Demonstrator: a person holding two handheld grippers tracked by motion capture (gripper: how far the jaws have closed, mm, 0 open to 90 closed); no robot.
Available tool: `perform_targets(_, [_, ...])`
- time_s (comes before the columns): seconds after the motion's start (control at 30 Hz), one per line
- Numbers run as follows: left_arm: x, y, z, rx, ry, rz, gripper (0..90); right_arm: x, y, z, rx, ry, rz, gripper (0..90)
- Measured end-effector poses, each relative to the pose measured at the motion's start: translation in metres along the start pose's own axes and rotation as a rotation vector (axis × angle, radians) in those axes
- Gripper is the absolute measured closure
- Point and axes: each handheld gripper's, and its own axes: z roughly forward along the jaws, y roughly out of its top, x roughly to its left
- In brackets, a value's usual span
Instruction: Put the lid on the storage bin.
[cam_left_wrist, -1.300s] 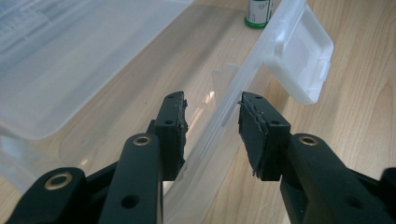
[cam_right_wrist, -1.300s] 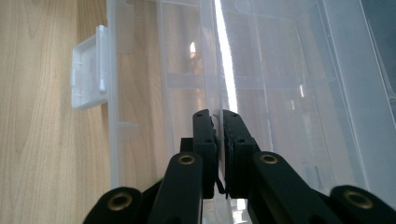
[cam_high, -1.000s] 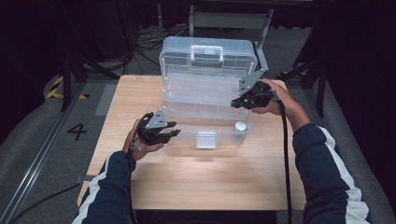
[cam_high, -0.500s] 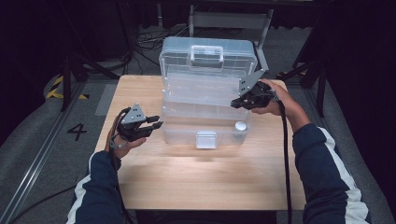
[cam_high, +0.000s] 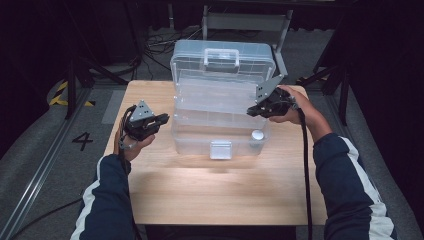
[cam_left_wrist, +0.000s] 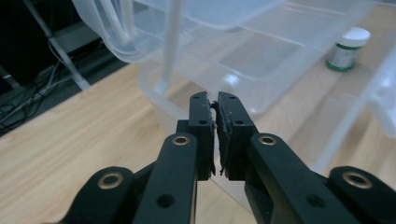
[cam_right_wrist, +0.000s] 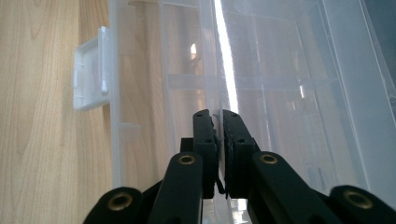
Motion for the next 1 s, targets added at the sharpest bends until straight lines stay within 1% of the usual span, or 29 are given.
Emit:
perform_targets(0.07, [0.004, 0.006, 0.002, -0.006, 0.010, 0.002, 88.4, 0.000, -0.001, 0.000, -0.004, -0.002, 0.001, 86.3])
perform_targets(0.1, [0.004, 0.006, 0.002, -0.006, 0.010, 0.002, 89.3, 0.000, -0.001, 0.000, -0.004, -0.002, 0.001, 86.3])
perform_targets(0.17, [0.008, 0.013, 0.004, -0.009, 0.021, -0.001, 89.4, 0.000, -0.001, 0.000, -0.006, -0.002, 0.002, 86.3])
perform_targets(0.23, [0.012, 0.021, 0.006, -0.011, 0.032, -0.003, 89.7, 0.001, -0.002, 0.000, -0.007, -0.001, 0.003, 86.3])
perform_targets(0.27, [0.014, 0.025, 0.007, -0.018, 0.030, -0.006, 89.8, 0.001, -0.002, 0.000, -0.008, 0.001, 0.002, 86.3])
perform_targets(0.3, [0.015, 0.029, 0.008, -0.019, 0.039, 0.000, 89.8, 0.001, -0.002, 0.000, -0.008, 0.001, 0.002, 86.3])
perform_targets(0.33, [0.017, 0.035, 0.009, -0.021, 0.044, -0.003, 89.8, 0.001, -0.002, 0.000, -0.008, 0.003, 0.004, 86.3])
perform_targets(0.43, [0.019, 0.046, 0.013, -0.019, 0.056, 0.008, 89.8, 0.001, -0.003, 0.000, -0.009, 0.004, 0.003, 86.3])
perform_targets(0.47, [0.019, 0.049, 0.014, -0.024, 0.052, 0.006, 89.9, 0.002, -0.002, 0.000, -0.008, 0.005, 0.004, 86.3])
perform_targets(0.5, [0.020, 0.053, 0.014, -0.029, 0.058, 0.015, 89.9, 0.002, -0.002, 0.000, -0.006, 0.001, 0.002, 86.3])
perform_targets(0.53, [0.020, 0.056, 0.015, -0.032, 0.062, 0.015, 89.9, 0.002, -0.002, 0.000, -0.005, 0.001, 0.004, 86.3])
perform_targets(0.57, [0.020, 0.056, 0.015, -0.032, 0.062, 0.015, 89.9, 0.002, -0.002, 0.000, -0.005, 0.001, 0.004, 86.3])
perform_targets(0.6, [0.022, 0.063, 0.017, -0.046, 0.057, 0.012, 89.9, 0.002, -0.002, 0.000, -0.006, 0.002, 0.004, 86.3])
perform_targets(0.63, [0.022, 0.063, 0.017, -0.046, 0.057, 0.012, 89.9, 0.002, -0.002, 0.000, -0.006, 0.003, 0.004, 86.3])
perform_targets(0.67, [0.024, 0.068, 0.018, -0.059, 0.054, 0.010, 89.9, 0.002, -0.002, 0.000, -0.006, 0.003, 0.005, 86.3])
perform_targets(0.73, [0.027, 0.075, 0.020, -0.068, 0.060, 0.017, 89.9, 0.002, -0.002, 0.000, -0.004, 0.000, 0.004, 86.3])
perform_targets(0.77, [0.027, 0.075, 0.020, -0.068, 0.060, 0.017, 89.9, 0.002, -0.002, 0.000, -0.003, 0.000, 0.002, 86.3])
perform_targets(0.8, [0.029, 0.079, 0.021, -0.065, 0.060, 0.014, 89.9, 0.002, -0.002, 0.000, -0.001, -0.001, 0.002, 86.3])
perform_targets(0.87, [0.035, 0.087, 0.024, -0.075, 0.057, 0.008, 90.0, 0.003, -0.001, 0.000, 0.006, -0.001, 0.000, 86.2])
perform_targets(0.9, [0.035, 0.087, 0.024, -0.075, 0.057, 0.008, 90.0, 0.002, -0.001, 0.000, 0.007, -0.004, -0.005, 86.2])
perform_targets(0.97, [0.038, 0.091, 0.027, -0.067, 0.062, 0.014, 90.0, 0.002, -0.001, 0.000, 0.008, -0.003, -0.005, 86.2])
perform_targets(1.0, [0.038, 0.092, 0.030, -0.064, 0.060, 0.006, 89.9, 0.002, -0.001, 0.000, 0.008, -0.003, -0.003, 86.2])
